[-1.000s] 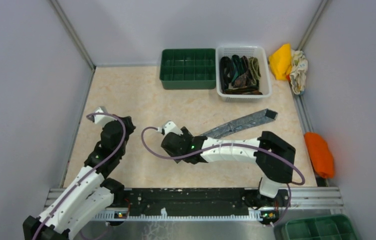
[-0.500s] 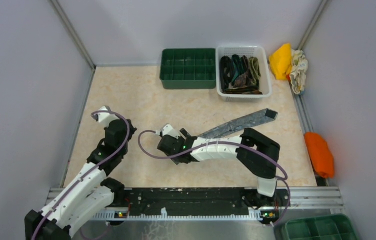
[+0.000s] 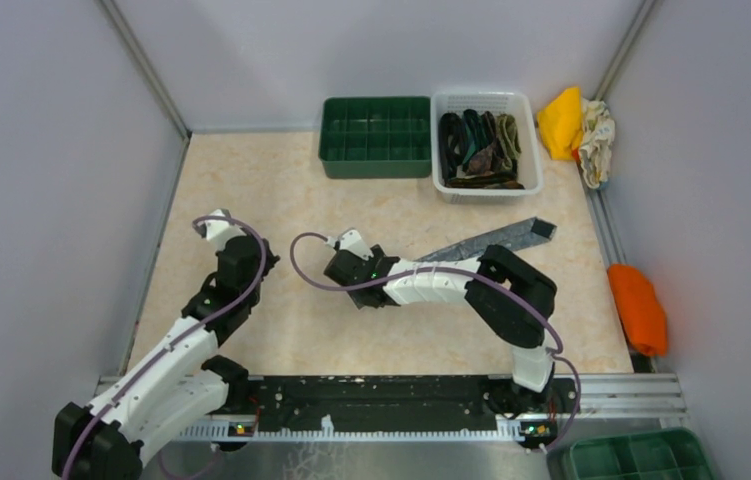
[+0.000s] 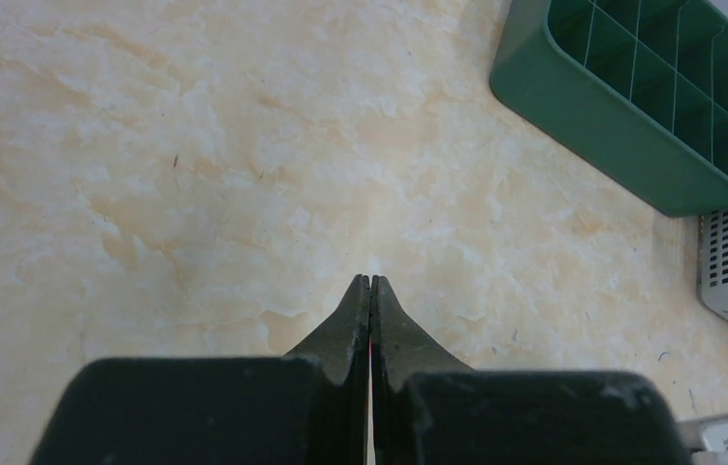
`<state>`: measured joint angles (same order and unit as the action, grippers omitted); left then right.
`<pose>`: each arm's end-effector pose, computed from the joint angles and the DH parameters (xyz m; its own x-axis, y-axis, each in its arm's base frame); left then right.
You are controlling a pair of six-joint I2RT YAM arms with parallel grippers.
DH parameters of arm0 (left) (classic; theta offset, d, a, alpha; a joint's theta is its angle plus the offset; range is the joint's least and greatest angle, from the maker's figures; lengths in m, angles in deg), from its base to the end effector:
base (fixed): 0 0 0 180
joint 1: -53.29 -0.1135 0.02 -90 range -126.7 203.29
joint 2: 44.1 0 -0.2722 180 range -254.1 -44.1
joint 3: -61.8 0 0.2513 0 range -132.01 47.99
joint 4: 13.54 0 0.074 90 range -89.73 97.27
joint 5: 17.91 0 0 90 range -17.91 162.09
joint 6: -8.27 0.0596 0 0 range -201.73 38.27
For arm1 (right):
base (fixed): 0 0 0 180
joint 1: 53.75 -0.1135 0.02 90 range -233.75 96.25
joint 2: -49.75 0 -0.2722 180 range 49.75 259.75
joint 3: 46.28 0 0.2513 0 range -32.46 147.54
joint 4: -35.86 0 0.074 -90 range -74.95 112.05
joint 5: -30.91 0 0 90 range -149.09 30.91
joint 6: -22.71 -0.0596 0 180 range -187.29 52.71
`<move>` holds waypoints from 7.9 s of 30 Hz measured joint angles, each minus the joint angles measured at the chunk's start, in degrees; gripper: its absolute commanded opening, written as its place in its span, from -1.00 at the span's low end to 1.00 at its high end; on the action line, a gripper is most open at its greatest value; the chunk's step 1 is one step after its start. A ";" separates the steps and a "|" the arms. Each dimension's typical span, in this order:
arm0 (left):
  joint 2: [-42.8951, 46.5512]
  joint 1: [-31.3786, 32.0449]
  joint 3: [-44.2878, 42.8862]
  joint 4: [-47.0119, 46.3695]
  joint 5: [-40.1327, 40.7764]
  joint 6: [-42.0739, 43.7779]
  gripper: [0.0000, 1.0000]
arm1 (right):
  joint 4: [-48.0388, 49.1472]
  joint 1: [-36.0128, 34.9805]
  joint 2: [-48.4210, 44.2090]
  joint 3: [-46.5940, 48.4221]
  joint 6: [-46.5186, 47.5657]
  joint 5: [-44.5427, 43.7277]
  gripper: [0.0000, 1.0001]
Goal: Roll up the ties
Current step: Roll the tie at the center of the board.
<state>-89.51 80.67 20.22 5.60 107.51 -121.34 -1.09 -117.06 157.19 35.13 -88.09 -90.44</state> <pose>0.1868 -0.0579 0.2427 -0.2038 -0.4796 -0.8535 -0.2972 0.8610 -0.4128 0.2002 0.3293 0.1516 -0.6073 -0.5329 -0.5893 -0.4719 0.8386 -0.2719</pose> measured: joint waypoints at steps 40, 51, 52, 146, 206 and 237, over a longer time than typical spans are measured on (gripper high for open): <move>-33.68 5.90 -9.09 -20.26 -24.35 4.11 -1.00 | 63.47 25.24 -16.17 -43.41 -25.05 50.42 0.07; -41.68 8.79 -11.98 -24.15 -27.19 5.99 -1.00 | 54.34 25.62 -22.14 -42.93 -21.29 46.23 0.25; -42.21 8.87 -12.00 -24.39 -27.52 6.12 -1.00 | 52.76 25.62 -23.26 -42.66 -20.68 45.24 0.25; -9.46 7.89 -0.52 -7.89 -0.79 -2.34 -1.00 | -1.46 -1.42 -13.09 -7.72 4.76 -2.45 0.57; -23.98 7.89 -4.96 -14.53 -11.13 4.98 -1.00 | 31.69 18.97 -9.84 -21.03 -16.83 43.41 -0.05; -46.84 8.22 -14.36 -24.65 -28.55 6.93 -1.00 | 9.75 19.63 -19.87 -18.73 -5.09 25.27 0.71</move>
<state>-136.35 88.89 5.86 -19.06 78.96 -114.41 8.66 -97.43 137.32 16.40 -93.18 -65.18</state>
